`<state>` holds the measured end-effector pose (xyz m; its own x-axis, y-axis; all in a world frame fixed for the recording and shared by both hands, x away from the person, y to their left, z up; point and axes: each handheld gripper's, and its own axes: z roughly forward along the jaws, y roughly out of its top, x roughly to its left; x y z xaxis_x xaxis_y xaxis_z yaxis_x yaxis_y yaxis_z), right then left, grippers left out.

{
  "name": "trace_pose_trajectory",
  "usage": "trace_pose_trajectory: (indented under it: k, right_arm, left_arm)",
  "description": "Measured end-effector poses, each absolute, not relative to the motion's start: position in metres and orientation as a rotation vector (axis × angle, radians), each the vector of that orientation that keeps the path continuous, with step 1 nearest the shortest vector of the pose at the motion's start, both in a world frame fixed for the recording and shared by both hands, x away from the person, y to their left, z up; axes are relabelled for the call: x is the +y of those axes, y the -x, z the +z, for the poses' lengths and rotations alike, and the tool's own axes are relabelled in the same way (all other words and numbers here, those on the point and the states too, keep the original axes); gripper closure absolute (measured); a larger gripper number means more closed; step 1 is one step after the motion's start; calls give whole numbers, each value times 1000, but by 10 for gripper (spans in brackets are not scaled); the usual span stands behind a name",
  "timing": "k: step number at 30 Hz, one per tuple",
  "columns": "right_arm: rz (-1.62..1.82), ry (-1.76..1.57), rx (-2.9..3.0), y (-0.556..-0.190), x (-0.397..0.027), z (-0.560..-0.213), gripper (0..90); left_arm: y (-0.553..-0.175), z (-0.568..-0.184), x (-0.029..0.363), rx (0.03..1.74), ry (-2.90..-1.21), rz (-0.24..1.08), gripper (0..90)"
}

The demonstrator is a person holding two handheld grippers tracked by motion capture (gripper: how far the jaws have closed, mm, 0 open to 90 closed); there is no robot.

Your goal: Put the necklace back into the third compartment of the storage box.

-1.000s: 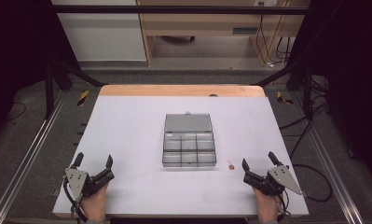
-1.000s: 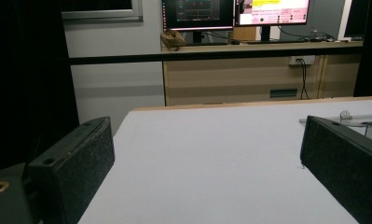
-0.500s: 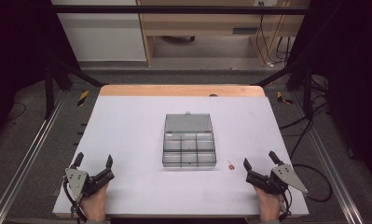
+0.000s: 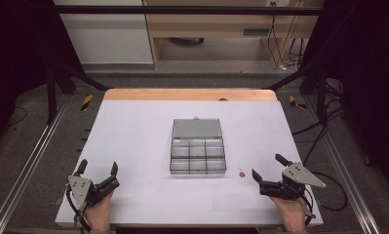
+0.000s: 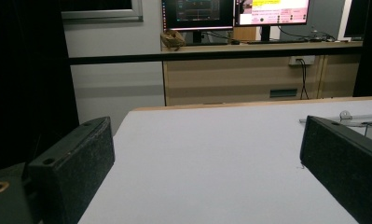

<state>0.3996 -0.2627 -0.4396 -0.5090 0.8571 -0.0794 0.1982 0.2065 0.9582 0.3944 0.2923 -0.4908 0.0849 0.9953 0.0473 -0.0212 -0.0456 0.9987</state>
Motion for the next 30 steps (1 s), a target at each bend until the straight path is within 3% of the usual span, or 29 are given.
trace_pose_trajectory:
  k: [11, 30]
  right_arm:
    - [1029, -614, 2240, -410, -249, -411, 91]
    - [762, -505, 2650, -458, -228, -412, 127]
  left_arm:
    - [-395, -491, 292, 1110, -1268, 1188, 30]
    - [-395, -491, 292, 1111, -1271, 1189, 34]
